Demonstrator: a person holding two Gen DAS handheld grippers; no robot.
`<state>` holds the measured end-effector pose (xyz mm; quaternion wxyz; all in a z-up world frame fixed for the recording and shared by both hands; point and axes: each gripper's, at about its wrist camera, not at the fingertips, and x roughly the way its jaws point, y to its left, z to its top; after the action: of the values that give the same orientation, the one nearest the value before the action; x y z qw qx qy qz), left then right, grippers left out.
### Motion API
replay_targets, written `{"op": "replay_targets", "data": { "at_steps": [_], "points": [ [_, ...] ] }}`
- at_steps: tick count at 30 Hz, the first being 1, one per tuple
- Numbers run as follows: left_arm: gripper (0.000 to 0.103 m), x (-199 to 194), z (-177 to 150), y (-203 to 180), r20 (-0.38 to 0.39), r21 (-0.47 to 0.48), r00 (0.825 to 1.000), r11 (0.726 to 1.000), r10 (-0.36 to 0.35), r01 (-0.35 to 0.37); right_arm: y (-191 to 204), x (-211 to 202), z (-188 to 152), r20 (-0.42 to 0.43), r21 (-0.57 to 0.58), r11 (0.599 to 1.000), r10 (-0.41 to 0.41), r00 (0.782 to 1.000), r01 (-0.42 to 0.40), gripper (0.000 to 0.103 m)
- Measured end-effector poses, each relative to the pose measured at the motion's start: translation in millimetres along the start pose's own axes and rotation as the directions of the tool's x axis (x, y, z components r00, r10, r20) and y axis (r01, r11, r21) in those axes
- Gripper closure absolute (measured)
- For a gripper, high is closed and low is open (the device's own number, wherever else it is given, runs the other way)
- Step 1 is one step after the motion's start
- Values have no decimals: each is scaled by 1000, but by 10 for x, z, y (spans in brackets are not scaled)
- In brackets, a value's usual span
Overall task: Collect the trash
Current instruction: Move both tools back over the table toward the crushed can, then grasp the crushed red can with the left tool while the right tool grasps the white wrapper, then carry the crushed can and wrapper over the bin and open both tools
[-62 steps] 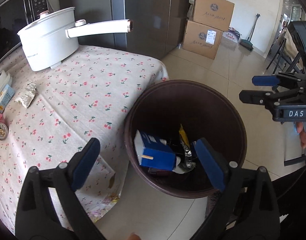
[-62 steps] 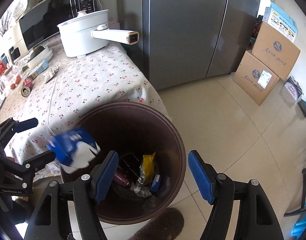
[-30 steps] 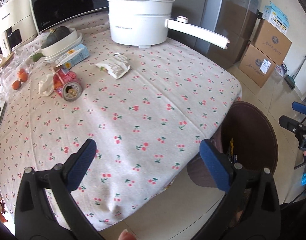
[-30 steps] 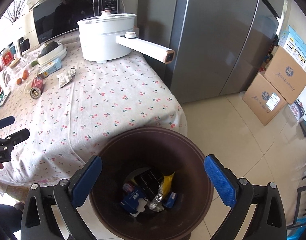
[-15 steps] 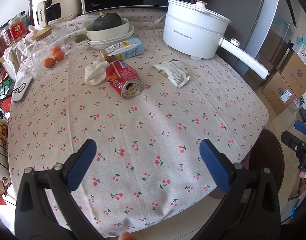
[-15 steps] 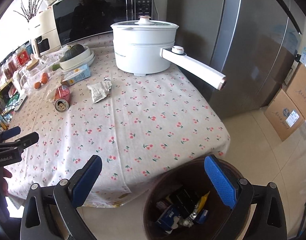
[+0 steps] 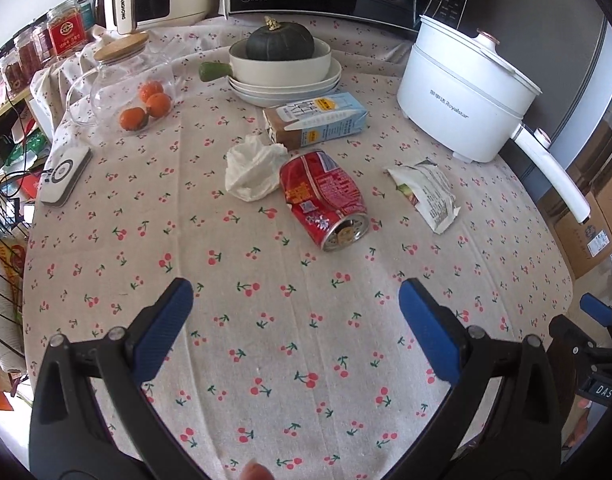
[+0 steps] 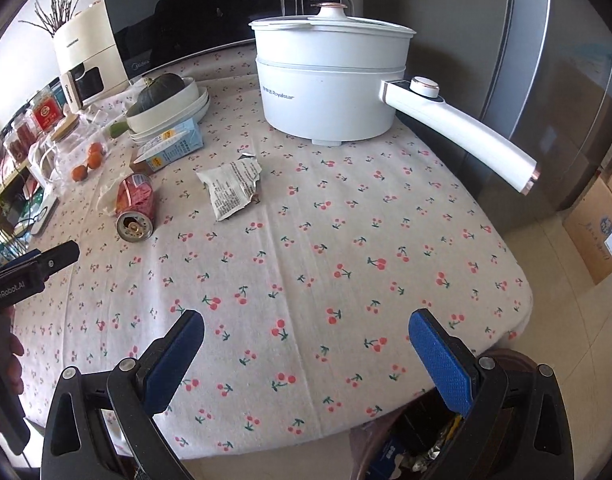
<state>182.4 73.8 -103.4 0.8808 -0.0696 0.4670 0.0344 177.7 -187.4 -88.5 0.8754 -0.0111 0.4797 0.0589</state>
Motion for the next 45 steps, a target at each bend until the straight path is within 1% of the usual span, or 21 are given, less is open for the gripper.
{"op": "replay_targets", "data": {
  "at_steps": [3, 4, 6, 9, 12, 14, 16, 17, 19, 21, 24, 28, 32, 35, 37, 38, 39, 40, 42, 45],
  "points": [
    [1, 154, 112, 25, 4, -40, 1000, 999, -2, 3, 96, 161, 122, 17, -47, 999, -15, 1000, 15, 0],
    [1, 215, 147, 17, 1, -51, 1000, 999, -16, 16, 124, 221, 158, 19, -61, 998, -17, 1000, 18, 0],
    [3, 344, 215, -37, -14, -57, 999, 997, -45, 45, 171, 350, 231, 15, -75, 997, -9, 1000, 10, 0],
    [4, 512, 318, -134, -27, -68, 997, 996, -67, 65, 227, 538, 341, 6, -91, 996, 2, 1000, -2, 0],
    [7, 676, 407, -173, -40, -98, 996, 993, -74, 70, 277, 715, 449, 2, -103, 995, 13, 1000, -13, 0],
    [12, 791, 441, -173, -52, -109, 996, 992, -77, 71, 300, 833, 522, -5, -100, 995, 29, 1000, -29, 0],
    [22, 898, 448, -162, -72, -114, 994, 990, -86, 78, 333, 934, 589, -11, -103, 994, 45, 999, -46, 0],
    [25, 940, 444, -148, -81, -114, 992, 990, -92, 82, 359, 976, 617, -10, -110, 993, 52, 999, -53, 0],
    [36, 996, 431, -114, -92, -121, 989, 987, -119, 108, 417, 1051, 668, -9, -126, 990, 64, 998, -65, 0],
    [39, 996, 408, -54, -88, -132, 985, 982, -149, 136, 478, 1133, 717, -12, -142, 987, 70, 998, -71, 0],
    [39, 952, 370, 30, -80, -122, 984, 981, -162, 152, 569, 1247, 782, -11, -160, 984, 76, 997, -77, 0],
    [39, 897, 325, 166, -73, -107, 984, 983, -160, 152, 697, 1398, 869, -13, -172, 982, 75, 997, -77, 0],
    [39, 869, 284, 290, -62, -92, 986, 984, -158, 152, 773, 1578, 936, -34, -142, 987, 72, 997, -76, 0],
    [39, 833, 245, 363, -59, -85, 985, 984, -160, 155, 799, 1628, 959, -8, -114, 991, 67, 998, -67, 0],
    [39, 801, 214, 391, -57, -75, 985, 985, -161, 156, 828, 1617, 964, 9, -114, 991, 67, 998, -66, 7],
    [39, 785, 196, 397, -56, -71, 986, 985, -160, 156, 844, 1597, 965, 19, -119, 990, 73, 997, -71, 20],
    [39, 772, 182, 400, -55, -67, 986, 986, -159, 155, 864, 1572, 965, 23, -126, 989, 81, 996, -77, 35],
    [39, 759, 167, 403, -55, -63, 986, 986, -158, 155, 886, 1549, 967, 21, -131, 988, 85, 996, -82, 41],
    [39, 727, 134, 405, -55, -59, 987, 987, -154, 151, 922, 1508, 954, 2, -141, 987, 80, 997, -79, 50],
    [39, 666, 78, 378, -59, -59, 987, 988, -146, 143, 932, 1377, 866, 6, -157, 985, 73, 997, -71, 52]
  ]
}}
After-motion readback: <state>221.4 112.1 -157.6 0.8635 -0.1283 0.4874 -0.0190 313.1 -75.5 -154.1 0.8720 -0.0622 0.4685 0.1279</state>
